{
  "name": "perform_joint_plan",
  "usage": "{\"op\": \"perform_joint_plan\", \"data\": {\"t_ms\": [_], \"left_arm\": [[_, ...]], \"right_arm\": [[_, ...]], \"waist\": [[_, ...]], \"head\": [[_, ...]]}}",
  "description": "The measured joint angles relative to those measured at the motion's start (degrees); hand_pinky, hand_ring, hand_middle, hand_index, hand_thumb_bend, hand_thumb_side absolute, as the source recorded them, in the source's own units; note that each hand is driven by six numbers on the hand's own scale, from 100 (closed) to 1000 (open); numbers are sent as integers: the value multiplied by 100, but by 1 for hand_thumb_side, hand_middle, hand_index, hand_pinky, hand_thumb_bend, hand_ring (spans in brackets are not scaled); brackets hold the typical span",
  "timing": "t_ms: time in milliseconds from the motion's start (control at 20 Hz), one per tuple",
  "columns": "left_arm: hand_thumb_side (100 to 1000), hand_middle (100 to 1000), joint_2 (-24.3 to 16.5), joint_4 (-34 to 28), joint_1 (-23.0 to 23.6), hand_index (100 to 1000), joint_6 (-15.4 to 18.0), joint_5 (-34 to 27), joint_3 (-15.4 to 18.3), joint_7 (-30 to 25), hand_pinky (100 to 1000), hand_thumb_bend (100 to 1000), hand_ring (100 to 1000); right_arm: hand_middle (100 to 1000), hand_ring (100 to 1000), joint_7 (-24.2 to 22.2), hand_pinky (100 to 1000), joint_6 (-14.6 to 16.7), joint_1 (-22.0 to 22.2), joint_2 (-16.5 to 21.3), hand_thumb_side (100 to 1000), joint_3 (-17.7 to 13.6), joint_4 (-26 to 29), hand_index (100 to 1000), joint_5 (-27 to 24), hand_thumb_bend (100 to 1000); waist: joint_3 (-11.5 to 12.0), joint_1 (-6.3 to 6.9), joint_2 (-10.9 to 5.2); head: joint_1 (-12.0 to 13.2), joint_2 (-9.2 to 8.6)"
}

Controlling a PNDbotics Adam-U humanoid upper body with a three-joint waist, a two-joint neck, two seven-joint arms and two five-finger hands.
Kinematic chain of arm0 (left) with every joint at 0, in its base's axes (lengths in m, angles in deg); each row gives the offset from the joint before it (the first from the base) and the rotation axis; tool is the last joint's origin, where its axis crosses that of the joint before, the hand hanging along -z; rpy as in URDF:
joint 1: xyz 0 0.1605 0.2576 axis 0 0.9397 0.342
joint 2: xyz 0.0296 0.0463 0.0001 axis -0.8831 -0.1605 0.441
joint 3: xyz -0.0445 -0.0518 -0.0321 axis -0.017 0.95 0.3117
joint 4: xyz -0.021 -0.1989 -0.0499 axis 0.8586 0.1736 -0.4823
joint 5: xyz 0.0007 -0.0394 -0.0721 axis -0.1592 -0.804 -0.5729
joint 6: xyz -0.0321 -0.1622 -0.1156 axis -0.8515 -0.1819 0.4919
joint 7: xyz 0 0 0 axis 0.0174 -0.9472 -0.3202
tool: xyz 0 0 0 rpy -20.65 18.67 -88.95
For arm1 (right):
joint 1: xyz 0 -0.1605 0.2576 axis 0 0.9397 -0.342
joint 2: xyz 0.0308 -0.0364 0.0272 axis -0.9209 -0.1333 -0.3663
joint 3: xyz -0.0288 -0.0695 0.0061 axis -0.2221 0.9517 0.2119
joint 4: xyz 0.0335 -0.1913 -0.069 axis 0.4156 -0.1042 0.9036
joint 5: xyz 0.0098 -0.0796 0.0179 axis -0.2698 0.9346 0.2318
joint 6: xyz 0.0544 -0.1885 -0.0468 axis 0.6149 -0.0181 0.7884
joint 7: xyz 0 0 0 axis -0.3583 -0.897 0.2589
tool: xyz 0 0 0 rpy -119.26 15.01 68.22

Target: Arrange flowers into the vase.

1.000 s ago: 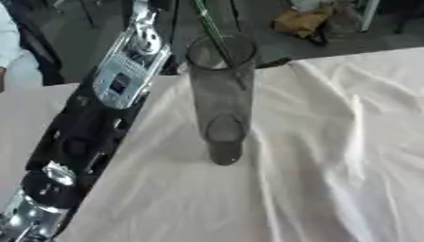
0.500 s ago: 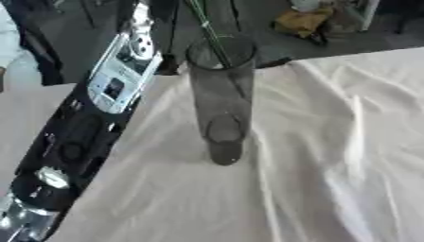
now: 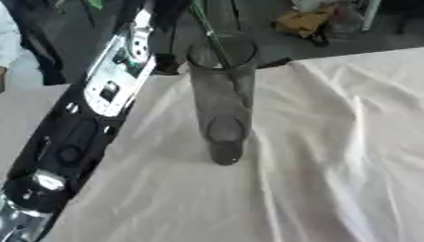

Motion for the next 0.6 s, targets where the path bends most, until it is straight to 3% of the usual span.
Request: {"op": "perform_joint_plan", "data": {"t_ms": [250, 600], "left_arm": [[1000, 691, -40, -42, 22, 856, 6, 230, 0, -340, 437, 100, 653], [1000, 765, -123, -135, 38, 902, 102, 529, 0, -1197, 569, 100, 748]], "right_arm": [[535, 559, 2, 668, -3, 3, -1, 1000, -1, 0, 772, 0, 100], [534, 559, -1, 668, -7, 8, -1, 1000, -2, 0, 772, 0, 100]], "waist": [[5, 0, 0], [18, 0, -1]], "head": [[-13, 0], [-22, 2]]}}
